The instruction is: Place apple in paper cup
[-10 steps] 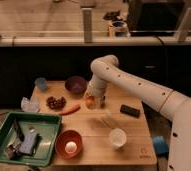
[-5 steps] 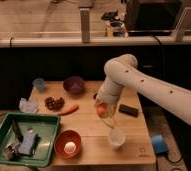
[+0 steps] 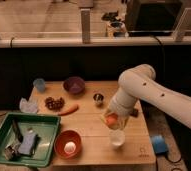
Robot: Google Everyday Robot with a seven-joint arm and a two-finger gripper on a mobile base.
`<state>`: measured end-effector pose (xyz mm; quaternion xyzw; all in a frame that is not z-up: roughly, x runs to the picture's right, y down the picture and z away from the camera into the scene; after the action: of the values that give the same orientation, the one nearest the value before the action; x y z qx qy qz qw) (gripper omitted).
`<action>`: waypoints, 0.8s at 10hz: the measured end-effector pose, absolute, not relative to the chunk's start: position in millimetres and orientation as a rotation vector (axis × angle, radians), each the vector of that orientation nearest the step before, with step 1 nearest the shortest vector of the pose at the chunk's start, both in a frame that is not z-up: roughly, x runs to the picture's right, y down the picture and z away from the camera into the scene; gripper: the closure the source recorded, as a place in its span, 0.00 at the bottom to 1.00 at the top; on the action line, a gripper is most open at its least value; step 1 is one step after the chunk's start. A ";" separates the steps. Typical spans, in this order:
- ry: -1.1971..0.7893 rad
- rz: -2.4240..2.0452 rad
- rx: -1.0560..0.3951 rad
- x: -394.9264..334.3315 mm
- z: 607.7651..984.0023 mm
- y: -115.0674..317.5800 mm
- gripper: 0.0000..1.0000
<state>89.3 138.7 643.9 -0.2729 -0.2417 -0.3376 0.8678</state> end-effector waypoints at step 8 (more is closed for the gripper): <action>-0.559 -0.603 -0.606 107.5 666.7 189.4 0.59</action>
<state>107.5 189.4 666.7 -0.2898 -0.2676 -0.2884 0.8725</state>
